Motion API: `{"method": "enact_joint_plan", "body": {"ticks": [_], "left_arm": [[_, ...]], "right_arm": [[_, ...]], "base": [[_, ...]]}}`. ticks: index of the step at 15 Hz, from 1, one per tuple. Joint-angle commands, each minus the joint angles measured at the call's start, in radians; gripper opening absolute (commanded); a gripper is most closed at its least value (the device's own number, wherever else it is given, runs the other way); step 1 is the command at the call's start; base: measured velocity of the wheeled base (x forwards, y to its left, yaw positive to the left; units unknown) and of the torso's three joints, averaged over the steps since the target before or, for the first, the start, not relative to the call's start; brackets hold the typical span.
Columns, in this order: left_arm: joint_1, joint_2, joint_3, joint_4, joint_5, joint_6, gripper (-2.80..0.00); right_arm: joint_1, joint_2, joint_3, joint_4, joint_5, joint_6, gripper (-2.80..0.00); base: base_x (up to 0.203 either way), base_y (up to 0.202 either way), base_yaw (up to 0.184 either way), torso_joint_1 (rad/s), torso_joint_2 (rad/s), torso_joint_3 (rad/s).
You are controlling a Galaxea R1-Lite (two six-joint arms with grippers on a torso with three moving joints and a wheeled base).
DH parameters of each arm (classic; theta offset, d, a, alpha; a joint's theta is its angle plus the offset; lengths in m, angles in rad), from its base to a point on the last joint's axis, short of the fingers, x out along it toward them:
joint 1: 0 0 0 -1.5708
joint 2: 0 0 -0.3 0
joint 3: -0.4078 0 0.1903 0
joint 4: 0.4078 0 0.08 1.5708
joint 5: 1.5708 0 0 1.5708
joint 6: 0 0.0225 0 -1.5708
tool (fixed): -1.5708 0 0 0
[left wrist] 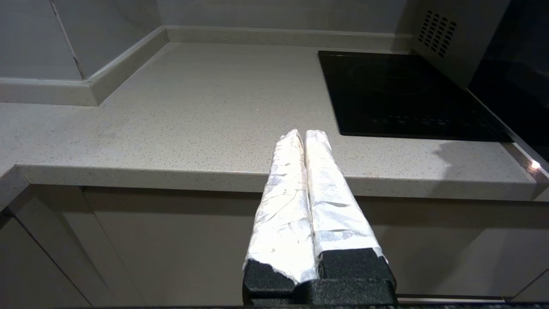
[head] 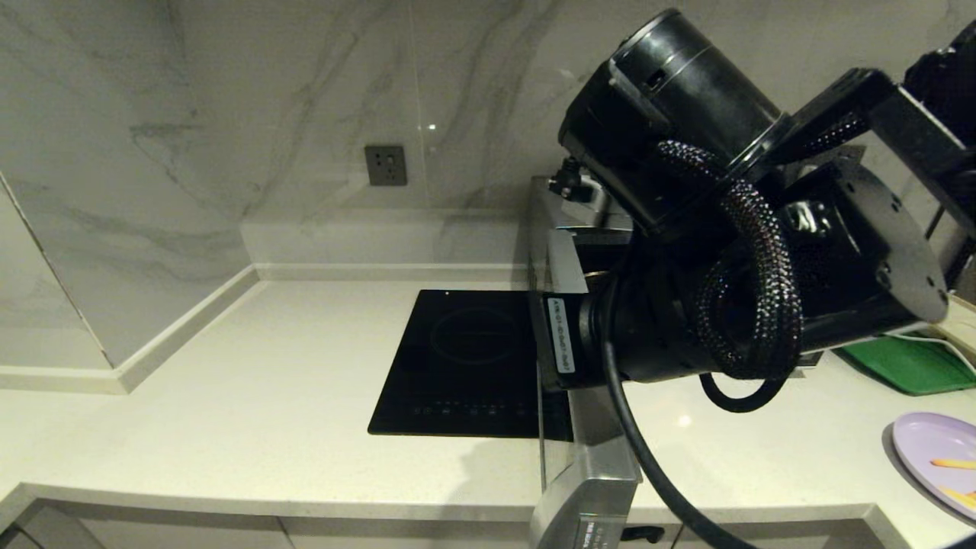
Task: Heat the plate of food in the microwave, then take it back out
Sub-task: Close the microwave oven
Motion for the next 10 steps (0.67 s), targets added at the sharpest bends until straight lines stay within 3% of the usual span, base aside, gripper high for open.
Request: {"method": "enact_joint_plan", "body": {"ticks": [1,4,7,10], "left_arm": [[0.001,-0.001,0.000,-0.001,0.001,-0.001,-2.80],[0.001,0.000,0.000,-0.001,0.001,-0.001,-2.80],[0.001,-0.001,0.000,-0.001,0.001,-0.001,-2.80],[0.001,-0.002,0.000,-0.001,0.001,-0.001,-2.80]], "right_arm": [[-0.001,0.004,0.011,0.007,-0.003,0.010,-2.80],[-0.012,-0.026,0.015,0.013,-0.015,0.041,-2.80],[-0.045,-0.045,0.034,0.066,-0.161,0.110,-2.80],[-0.116,-0.069,0.125,0.098,-0.177,0.159,-2.80]], "base": [[0.000,0.000,0.000,0.000,0.00,0.000],[0.000,0.000,0.000,0.000,0.00,0.000],[0.000,0.000,0.000,0.000,0.00,0.000],[0.000,0.000,0.000,0.000,0.00,0.000]]}}
